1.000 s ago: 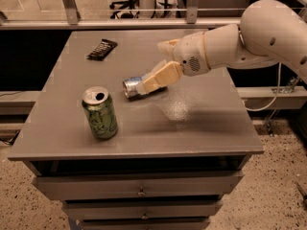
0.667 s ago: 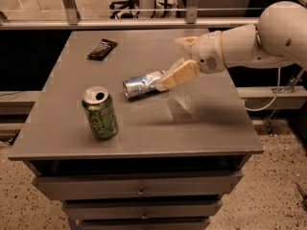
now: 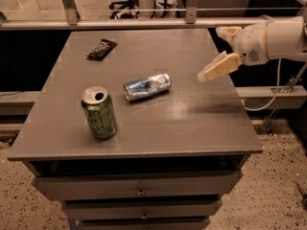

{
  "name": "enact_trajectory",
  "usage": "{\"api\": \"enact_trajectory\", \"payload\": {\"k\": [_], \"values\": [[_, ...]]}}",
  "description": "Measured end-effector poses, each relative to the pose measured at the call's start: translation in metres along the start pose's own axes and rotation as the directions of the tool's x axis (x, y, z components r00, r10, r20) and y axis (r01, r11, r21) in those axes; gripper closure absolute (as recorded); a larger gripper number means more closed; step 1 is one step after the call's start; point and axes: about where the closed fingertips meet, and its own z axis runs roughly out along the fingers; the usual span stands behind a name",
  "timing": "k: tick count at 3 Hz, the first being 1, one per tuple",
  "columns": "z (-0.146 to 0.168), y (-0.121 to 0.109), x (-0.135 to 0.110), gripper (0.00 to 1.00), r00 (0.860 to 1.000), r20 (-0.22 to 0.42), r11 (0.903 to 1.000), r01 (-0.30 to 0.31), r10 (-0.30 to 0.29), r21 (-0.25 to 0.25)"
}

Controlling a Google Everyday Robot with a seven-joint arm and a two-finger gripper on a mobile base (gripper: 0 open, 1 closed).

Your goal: Knock redbull can over

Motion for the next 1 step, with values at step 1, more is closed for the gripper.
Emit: {"api": "enact_trajectory", "payload": {"k": [1], "values": [[-0.0055, -0.0065, -0.0018, 0.00, 1.000, 0.002, 0.9999, 0.008, -0.008, 0.014]]}}
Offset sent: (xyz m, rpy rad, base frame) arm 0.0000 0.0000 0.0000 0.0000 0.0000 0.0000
